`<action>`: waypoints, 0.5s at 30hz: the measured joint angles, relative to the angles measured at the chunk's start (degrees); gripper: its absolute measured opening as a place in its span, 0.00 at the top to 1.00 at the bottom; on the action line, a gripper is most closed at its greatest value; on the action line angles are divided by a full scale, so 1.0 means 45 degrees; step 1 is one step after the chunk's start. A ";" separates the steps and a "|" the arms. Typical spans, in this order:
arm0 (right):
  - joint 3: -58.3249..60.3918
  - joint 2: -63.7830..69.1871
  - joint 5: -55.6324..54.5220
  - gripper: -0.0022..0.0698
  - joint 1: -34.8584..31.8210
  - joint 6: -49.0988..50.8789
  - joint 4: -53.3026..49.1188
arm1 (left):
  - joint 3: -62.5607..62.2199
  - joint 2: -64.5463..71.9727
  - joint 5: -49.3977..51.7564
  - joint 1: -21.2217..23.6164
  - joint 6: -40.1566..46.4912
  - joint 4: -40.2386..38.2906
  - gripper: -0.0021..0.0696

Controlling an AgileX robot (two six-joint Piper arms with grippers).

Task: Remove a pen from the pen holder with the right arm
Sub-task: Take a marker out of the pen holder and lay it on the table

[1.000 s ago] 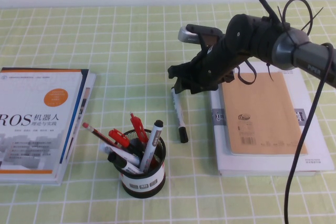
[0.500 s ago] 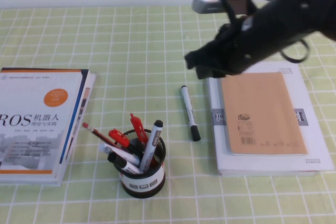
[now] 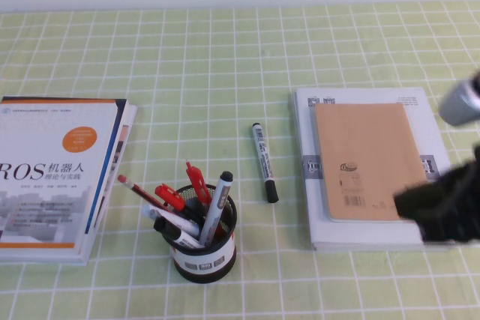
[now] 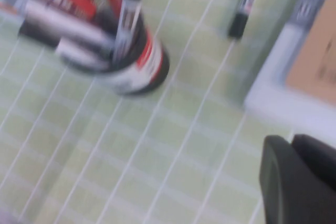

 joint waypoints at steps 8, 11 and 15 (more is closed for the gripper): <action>0.1279 -0.2721 0.2546 0.99 0.0000 0.0000 -0.0280 | 0.0000 0.0000 0.0000 0.0000 0.0000 0.0000 0.98; 0.1608 -0.3016 0.2446 0.99 0.0000 0.0000 -0.0806 | 0.0000 0.0000 0.0000 0.0000 0.0000 0.0000 0.98; 0.2265 -0.3071 0.1410 0.99 0.0000 0.0000 -0.1597 | 0.0000 0.0000 0.0000 0.0000 0.0000 0.0000 0.98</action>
